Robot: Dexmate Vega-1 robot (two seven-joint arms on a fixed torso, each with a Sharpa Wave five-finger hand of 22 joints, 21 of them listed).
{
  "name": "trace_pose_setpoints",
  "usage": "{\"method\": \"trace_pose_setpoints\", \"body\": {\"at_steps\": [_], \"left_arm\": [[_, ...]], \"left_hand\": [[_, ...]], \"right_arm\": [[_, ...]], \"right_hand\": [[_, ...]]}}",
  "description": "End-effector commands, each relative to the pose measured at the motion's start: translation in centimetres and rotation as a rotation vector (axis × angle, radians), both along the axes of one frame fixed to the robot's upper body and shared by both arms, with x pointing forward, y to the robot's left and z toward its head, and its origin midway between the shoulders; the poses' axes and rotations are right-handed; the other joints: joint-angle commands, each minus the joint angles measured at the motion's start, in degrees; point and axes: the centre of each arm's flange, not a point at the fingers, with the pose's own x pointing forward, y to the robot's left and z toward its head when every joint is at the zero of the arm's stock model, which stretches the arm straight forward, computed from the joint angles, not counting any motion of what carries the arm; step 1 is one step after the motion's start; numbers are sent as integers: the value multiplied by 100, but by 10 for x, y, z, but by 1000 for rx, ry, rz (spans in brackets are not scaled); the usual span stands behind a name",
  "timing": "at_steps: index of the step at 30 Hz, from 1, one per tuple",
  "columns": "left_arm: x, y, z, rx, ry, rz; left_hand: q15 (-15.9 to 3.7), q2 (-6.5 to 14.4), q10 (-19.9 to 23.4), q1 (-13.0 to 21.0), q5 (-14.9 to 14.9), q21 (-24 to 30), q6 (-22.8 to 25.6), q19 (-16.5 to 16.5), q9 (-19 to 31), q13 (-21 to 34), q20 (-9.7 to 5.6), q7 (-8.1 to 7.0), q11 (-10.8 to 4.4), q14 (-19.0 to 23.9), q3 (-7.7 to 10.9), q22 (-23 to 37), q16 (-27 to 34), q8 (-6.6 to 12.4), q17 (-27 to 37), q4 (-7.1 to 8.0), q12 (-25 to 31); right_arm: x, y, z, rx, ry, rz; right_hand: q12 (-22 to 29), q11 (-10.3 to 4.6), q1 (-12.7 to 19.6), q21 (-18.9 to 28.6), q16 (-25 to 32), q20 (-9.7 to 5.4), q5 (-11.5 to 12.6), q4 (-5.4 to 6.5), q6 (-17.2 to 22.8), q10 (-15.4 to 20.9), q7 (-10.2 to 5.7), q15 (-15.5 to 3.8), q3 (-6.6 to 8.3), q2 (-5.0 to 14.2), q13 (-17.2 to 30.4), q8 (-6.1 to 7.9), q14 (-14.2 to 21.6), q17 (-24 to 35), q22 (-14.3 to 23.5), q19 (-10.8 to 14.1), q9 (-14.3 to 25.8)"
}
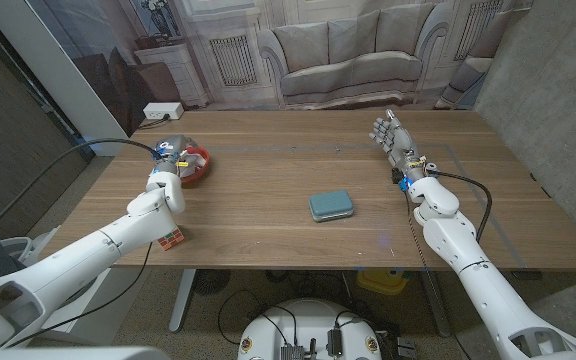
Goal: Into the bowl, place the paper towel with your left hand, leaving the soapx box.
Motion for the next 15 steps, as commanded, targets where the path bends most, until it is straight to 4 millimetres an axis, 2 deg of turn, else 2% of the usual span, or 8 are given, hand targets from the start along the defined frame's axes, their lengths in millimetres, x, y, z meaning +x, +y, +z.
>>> {"method": "trace_pose_setpoints", "body": {"at_steps": [1,7,15], "left_arm": [[-16,1,10,7,-44,8],[-23,2,16,0,-66,9],[-31,2,19,-5,-79,0]], "left_hand": [[-585,32,38,-71,-8,5,44,-29,6,-6,-28,12,-2,2,-7,11,56,4,16,54,42],[-589,29,65,-175,-10,16,70,-33,2,-25,-38,24,4,25,-44,11,76,9,9,109,57],[-565,-8,104,-500,3,29,160,-61,-12,-71,-65,16,-19,15,-173,11,95,29,-4,280,76]], "right_arm": [[-3,-3,0,8,-11,0],[-4,-4,-1,7,-13,-1],[-4,-2,-2,6,-16,6]], "right_hand": [[-12,-5,25,-19,-16,6,-21,-45,52,52,-8,15,21,34,18,-15,49,29,7,53,22],[-11,-1,26,-24,-17,5,-21,-48,52,55,-11,19,20,33,18,-15,47,28,7,57,22],[-13,-7,26,-32,-19,9,-22,-51,50,52,-5,6,19,35,18,-16,45,28,8,63,22]]}}
